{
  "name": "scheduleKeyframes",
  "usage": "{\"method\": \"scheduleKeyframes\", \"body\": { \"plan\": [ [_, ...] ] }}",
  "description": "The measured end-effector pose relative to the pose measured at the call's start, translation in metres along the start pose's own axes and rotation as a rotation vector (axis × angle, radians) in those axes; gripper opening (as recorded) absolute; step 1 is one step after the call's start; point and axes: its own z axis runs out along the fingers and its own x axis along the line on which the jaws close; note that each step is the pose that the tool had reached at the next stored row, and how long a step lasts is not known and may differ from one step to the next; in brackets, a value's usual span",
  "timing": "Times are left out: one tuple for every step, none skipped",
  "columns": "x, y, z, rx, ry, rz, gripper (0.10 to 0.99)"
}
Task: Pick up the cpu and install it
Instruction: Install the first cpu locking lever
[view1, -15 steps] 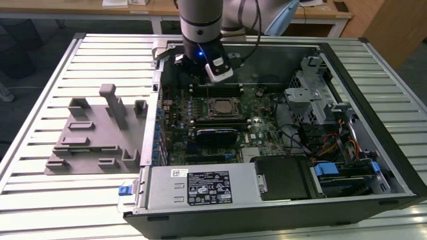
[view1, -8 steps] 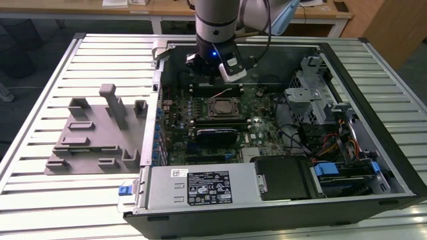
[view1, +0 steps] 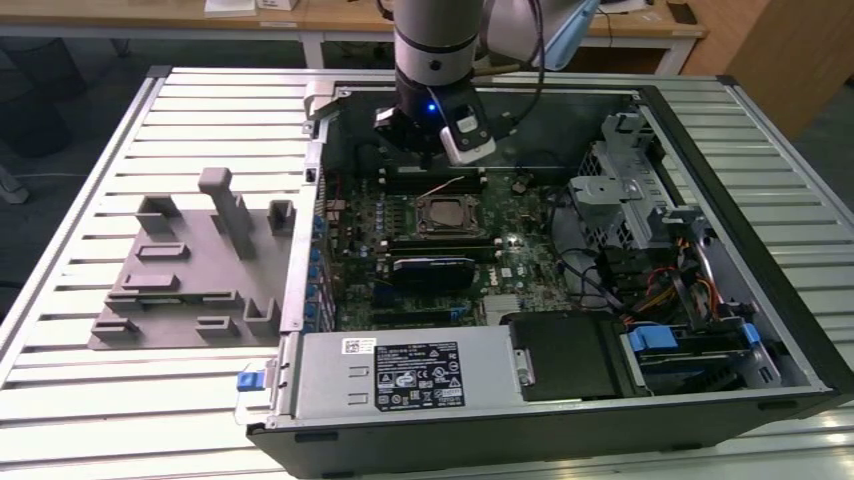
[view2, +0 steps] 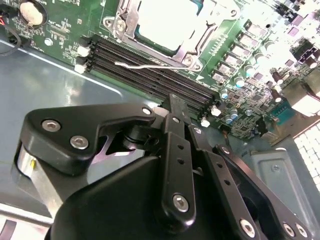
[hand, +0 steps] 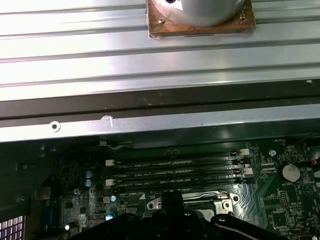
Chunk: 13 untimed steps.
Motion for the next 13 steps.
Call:
{"method": "scheduleKeyframes", "body": {
  "plan": [
    [0.0,-0.0001,0.0002,0.002,-0.0033,0.004,0.106],
    [0.0,-0.0002,0.0005,0.004,-0.0079,0.008,0.106],
    [0.0,-0.0003,0.001,0.005,-0.0146,0.012,0.106],
    [0.0001,-0.0005,0.0015,0.006,-0.0214,0.017,0.106],
    [0.0,-0.0007,0.0021,0.007,-0.0281,0.021,0.106],
    [0.0001,-0.0008,0.0028,0.007,-0.0354,0.026,0.106],
    [0.0001,-0.001,0.0033,0.007,-0.0422,0.03,0.106],
    [0.0001,-0.0011,0.0039,0.008,-0.049,0.033,0.106],
    [0.0,-0.0012,0.0045,0.008,-0.0558,0.037,0.106],
    [0.0,-0.0014,0.0051,0.009,-0.0626,0.041,0.106],
    [0.0,-0.0016,0.0058,0.01,-0.0687,0.045,0.106],
    [0.0,-0.0018,0.0065,0.011,-0.0745,0.049,0.106],
    [0.0001,-0.002,0.0073,0.013,-0.0796,0.054,0.106]
  ]
}}
